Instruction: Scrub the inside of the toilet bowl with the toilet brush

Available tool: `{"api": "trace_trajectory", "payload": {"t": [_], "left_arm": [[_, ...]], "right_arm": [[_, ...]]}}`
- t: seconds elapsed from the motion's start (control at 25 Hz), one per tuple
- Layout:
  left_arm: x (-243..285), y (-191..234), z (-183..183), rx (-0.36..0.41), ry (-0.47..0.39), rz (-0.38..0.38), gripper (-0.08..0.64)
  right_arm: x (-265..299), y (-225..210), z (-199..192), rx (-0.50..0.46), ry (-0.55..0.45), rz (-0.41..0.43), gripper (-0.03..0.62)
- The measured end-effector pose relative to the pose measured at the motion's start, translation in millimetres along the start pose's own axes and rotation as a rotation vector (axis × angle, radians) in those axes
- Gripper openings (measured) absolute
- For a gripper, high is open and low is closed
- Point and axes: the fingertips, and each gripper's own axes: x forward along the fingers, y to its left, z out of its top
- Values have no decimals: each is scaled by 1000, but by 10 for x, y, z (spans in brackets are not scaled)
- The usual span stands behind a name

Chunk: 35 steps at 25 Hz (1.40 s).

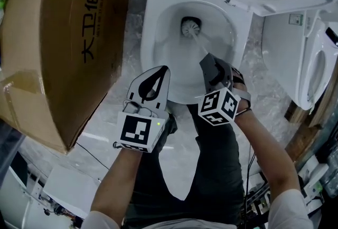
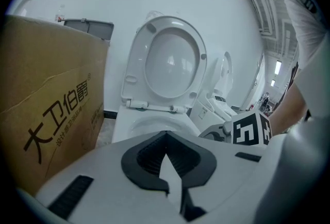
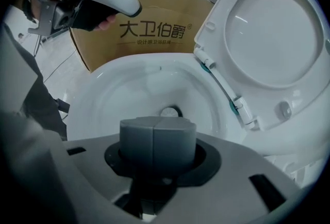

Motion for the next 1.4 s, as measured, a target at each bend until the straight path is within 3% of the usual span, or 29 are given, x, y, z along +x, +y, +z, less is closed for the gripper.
{"api": "trace_trajectory", "payload": {"t": [0.48,0.84,0.96,1.4], "left_arm": [[178,142,-20,3,-6,16,8],[-60,-50,89,-30,41,-3,8],[-213,-206,200,-26,46,-18,8],[-861,-912,960,11,48,-94,9]], "right_arm": [[330,-115,15,-67,38,-22,156],[-206,-107,6,-15,50,-13,156],[-507,-120,11,61,36,3,156],[-1976,-276,30,519,-131,95,156]]}}
